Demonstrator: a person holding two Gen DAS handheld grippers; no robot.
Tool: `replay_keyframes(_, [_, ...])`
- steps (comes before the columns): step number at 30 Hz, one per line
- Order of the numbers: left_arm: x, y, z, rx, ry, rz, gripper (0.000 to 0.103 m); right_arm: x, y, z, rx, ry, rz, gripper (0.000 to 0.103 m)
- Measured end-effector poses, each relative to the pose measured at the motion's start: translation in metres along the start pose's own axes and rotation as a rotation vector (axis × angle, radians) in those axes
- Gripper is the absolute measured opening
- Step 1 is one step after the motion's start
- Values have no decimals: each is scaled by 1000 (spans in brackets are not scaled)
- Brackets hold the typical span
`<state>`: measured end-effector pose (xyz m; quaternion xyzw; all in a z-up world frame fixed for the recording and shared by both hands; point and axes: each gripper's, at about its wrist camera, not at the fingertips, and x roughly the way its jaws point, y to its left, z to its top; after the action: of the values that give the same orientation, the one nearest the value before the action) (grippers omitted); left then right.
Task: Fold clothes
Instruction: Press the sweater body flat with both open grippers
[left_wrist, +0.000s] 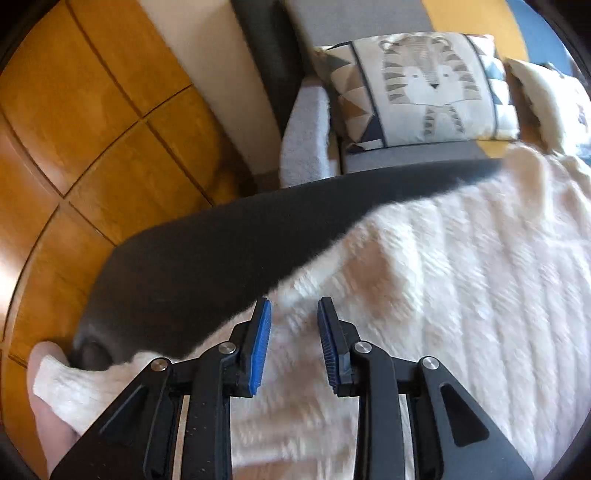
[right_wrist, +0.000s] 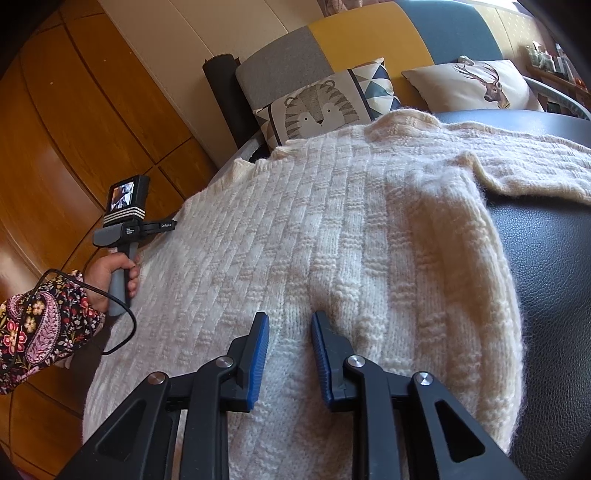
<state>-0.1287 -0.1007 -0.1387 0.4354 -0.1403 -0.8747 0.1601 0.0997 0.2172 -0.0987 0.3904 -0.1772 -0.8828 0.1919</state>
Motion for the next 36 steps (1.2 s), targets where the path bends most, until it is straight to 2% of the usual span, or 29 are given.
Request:
replay_keyframes(1, [-12, 1, -5, -2, -13, -5, 29, 0, 0, 0, 0, 0, 0, 22])
replay_keyframes(3, [-42, -2, -22, -26, -43, -66, 29, 0, 0, 0, 0, 0, 0, 22])
replay_keyframes(5, [-69, -9, -48, -44, -41, -193, 29, 0, 0, 0, 1, 0, 0, 22])
replay_keyframes(8, [-92, -22, -97, -37, 2, -298, 35, -1, 0, 1, 4, 3, 0, 22])
replay_keyframes(9, [-96, -24, -116, -38, 26, -311, 35, -1, 1, 1, 4, 5, -3, 23])
replay_keyframes(10, [-101, -24, -129, -40, 14, -306, 36, -1, 2, 2, 3, 11, -7, 23])
replay_keyframes(11, [-113, -20, -145, -40, -39, -285, 39, -1, 3, 4, 3, 26, -8, 25])
replay_keyframes(13, [-121, -14, -160, -23, -51, -265, 59, -7, 6, 9, 13, 51, -26, 25])
replay_keyframes(14, [-122, -8, -168, -33, -51, -265, 63, -14, 8, 13, 1, 39, -54, 27])
replay_keyframes(16, [-113, 3, -170, -87, -32, -296, 77, -22, 7, 25, -64, -11, -159, 28])
replay_keyframes(18, [-109, 11, -172, -146, -3, -343, 83, -17, -7, 38, -86, -4, -227, 28])
replay_keyframes(20, [-107, 23, -173, -200, 9, -395, 84, -3, -30, 49, -73, 37, -320, 28])
replay_keyframes(23, [-110, 17, -173, -172, -8, -367, 85, 5, -53, 57, -82, 63, -365, 22])
replay_keyframes(25, [-102, 9, -169, -165, -11, -361, 86, 7, -61, 60, -101, 65, -397, 21])
replay_keyframes(30, [-98, 13, -170, -177, -10, -381, 87, -1, -65, 59, -73, 71, -349, 22])
replay_keyframes(33, [-99, 13, -170, -177, -14, -381, 87, -25, -48, 49, -57, 53, -321, 26])
replay_keyframes(36, [-99, 14, -170, -176, -12, -382, 87, -40, -17, 26, -120, 37, -219, 27])
